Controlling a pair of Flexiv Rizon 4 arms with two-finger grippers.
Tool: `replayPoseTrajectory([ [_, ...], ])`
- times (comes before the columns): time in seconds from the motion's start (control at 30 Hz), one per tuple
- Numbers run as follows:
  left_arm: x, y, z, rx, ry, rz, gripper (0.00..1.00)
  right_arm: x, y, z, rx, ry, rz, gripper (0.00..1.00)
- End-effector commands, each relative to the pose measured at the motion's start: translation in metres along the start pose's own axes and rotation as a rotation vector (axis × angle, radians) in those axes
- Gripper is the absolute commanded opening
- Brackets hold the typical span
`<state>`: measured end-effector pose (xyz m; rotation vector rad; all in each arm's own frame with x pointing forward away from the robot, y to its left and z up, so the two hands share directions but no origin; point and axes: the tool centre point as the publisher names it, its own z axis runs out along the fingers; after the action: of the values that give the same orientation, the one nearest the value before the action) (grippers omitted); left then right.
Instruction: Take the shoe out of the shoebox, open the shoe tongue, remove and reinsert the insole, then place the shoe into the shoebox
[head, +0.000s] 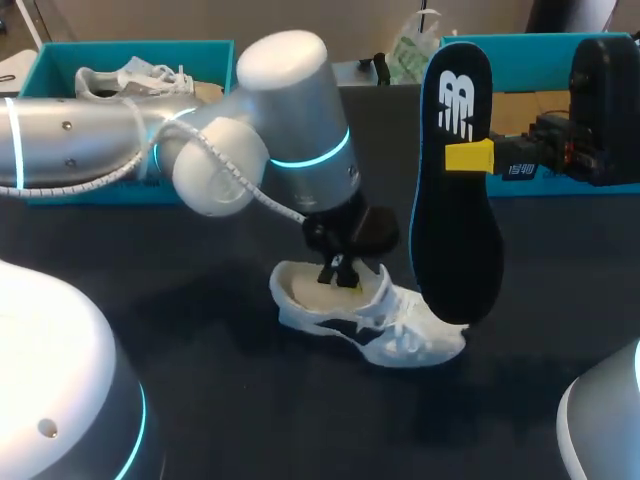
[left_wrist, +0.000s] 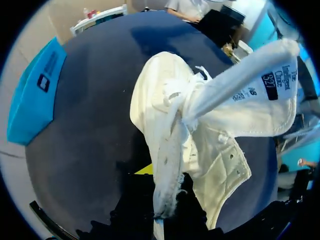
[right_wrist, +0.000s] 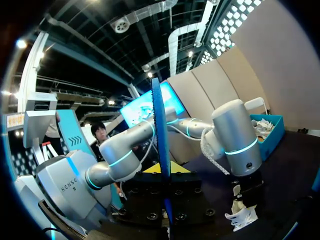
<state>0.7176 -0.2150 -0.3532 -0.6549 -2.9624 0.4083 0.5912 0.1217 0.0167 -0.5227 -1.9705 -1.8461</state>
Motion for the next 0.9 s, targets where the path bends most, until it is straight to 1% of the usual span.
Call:
replayPoseTrajectory([
  [0.03,0.013,0.0,-0.033,-0.031,-0.016,0.19,0.0,-0.002,0.002,0.002,0.004,0.003,0.001,0.0],
  [0.1,0.015,-0.002,-0.041,-0.049,-0.01,0.28,0.0,-0.002,0.002,0.002,0.004,0.003,0.001,0.0],
  [0.17,0.018,-0.004,-0.048,-0.084,-0.015,0.373,0.0,-0.002,0.002,0.002,0.004,0.003,0.001,0.0],
  [0.23,0.02,-0.005,-0.055,-0.095,-0.015,0.453,0.0,-0.002,0.002,0.002,0.004,0.003,0.001,0.0],
  [0.37,0.023,0.001,-0.062,-0.121,-0.015,0.587,0.0,-0.002,0.002,0.002,0.004,0.003,0.001,0.0],
  [0.47,0.022,0.009,-0.062,-0.139,-0.003,0.677,0.0,-0.002,0.002,0.002,0.004,0.003,0.001,0.0],
  [0.63,0.02,0.016,-0.059,-0.14,0.019,0.807,0.0,-0.002,0.002,0.002,0.004,0.003,0.001,0.0],
  [0.8,0.024,0.017,-0.054,-0.123,0.052,0.926,0.0,-0.002,0.002,0.002,0.004,0.003,0.001,0.0],
  [0.9,0.026,0.017,-0.05,-0.12,0.064,0.961,0.0,-0.002,0.002,0.002,0.004,0.003,0.001,0.0],
])
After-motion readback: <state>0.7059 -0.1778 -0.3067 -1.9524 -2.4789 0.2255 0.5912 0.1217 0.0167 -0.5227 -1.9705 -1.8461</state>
